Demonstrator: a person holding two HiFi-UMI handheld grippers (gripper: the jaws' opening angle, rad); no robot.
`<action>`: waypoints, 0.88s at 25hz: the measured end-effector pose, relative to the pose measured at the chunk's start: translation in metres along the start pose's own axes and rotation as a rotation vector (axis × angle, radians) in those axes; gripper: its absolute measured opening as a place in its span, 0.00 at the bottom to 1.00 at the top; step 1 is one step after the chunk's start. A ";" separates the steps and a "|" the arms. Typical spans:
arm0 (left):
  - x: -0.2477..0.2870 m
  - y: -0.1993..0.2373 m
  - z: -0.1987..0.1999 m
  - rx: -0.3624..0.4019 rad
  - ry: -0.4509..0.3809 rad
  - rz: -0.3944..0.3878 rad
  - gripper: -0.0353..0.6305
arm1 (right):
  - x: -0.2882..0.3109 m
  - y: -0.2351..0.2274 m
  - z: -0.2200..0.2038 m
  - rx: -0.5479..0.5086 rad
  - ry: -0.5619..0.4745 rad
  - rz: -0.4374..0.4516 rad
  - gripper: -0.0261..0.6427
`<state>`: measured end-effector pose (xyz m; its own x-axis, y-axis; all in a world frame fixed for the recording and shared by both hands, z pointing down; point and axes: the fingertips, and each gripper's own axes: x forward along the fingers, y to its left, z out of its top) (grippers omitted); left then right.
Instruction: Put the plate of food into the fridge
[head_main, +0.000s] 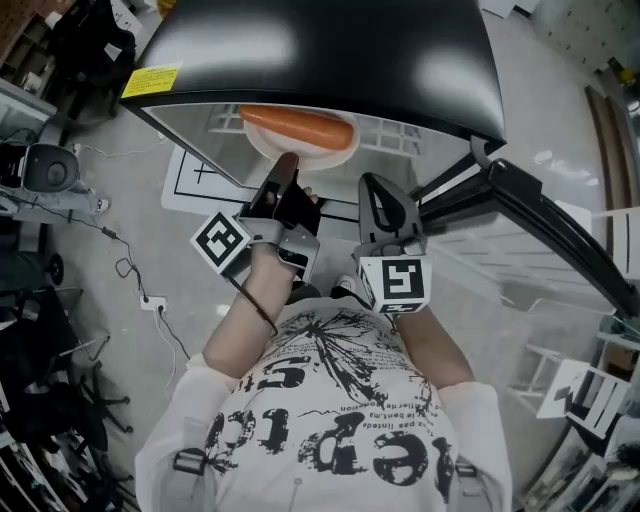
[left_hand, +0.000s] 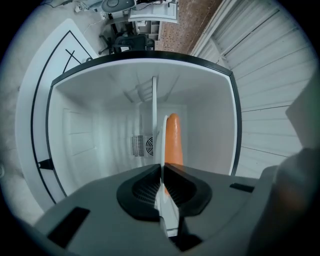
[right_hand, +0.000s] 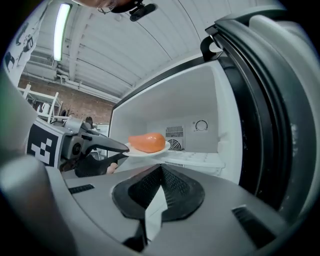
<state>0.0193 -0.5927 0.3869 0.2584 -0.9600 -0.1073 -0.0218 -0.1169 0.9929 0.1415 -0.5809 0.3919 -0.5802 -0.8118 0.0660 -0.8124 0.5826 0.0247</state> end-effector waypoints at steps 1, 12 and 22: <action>0.003 0.000 0.001 -0.002 0.002 0.004 0.09 | 0.002 -0.002 0.000 0.000 0.002 -0.003 0.04; 0.022 -0.001 0.015 -0.058 0.010 0.031 0.10 | 0.023 0.006 -0.016 0.031 0.052 -0.007 0.04; 0.032 -0.003 0.012 -0.069 0.018 0.010 0.13 | 0.031 0.002 -0.011 0.006 0.046 -0.016 0.04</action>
<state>0.0157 -0.6262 0.3803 0.2758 -0.9563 -0.0968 0.0421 -0.0886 0.9952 0.1224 -0.6045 0.4055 -0.5638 -0.8183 0.1115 -0.8220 0.5692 0.0206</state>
